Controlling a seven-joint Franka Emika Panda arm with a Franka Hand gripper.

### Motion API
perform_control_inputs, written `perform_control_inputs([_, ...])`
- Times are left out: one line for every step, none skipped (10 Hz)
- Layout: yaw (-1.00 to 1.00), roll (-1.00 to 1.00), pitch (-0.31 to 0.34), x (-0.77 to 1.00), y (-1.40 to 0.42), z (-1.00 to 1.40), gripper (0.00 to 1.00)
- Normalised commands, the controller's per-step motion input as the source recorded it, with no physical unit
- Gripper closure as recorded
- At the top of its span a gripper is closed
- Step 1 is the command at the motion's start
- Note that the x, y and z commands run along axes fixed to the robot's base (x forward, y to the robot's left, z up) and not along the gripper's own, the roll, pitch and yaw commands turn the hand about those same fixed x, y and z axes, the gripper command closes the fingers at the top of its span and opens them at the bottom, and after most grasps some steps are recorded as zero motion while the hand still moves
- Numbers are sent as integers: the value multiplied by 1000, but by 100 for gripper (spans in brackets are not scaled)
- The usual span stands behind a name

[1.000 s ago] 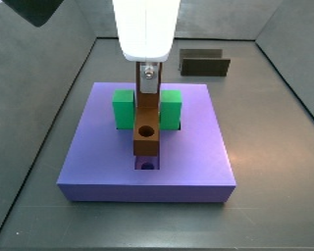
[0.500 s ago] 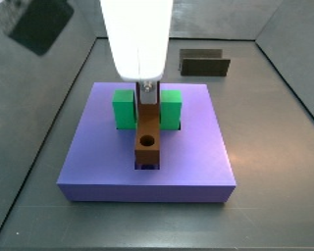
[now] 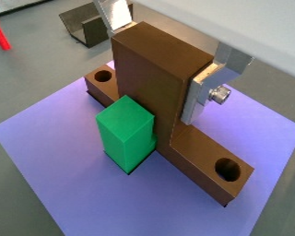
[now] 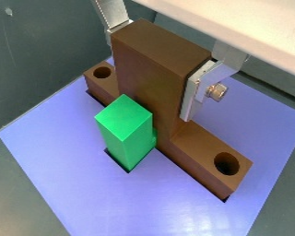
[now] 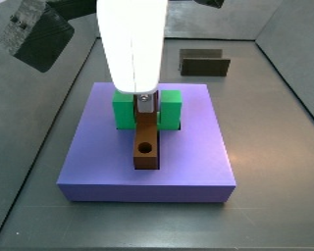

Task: Pick up the brown object. Move up. Move to above the board. Insert the brown object.
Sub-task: Insert the brown object.

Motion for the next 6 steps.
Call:
perform_control_inputs([120,140,-139,6,-34,-231,100])
perform_control_inputs([37,76,-109,0,0,-409,100])
perform_control_inputs([14,89,-59,60,0,-449,100])
perform_control_inputs([-46,146,34,171,-14,-586,100])
perform_control_inputs([-160,164,94,171,-20,-646,100])
perform_control_inputs([-86,37,13,97,0,-377,100])
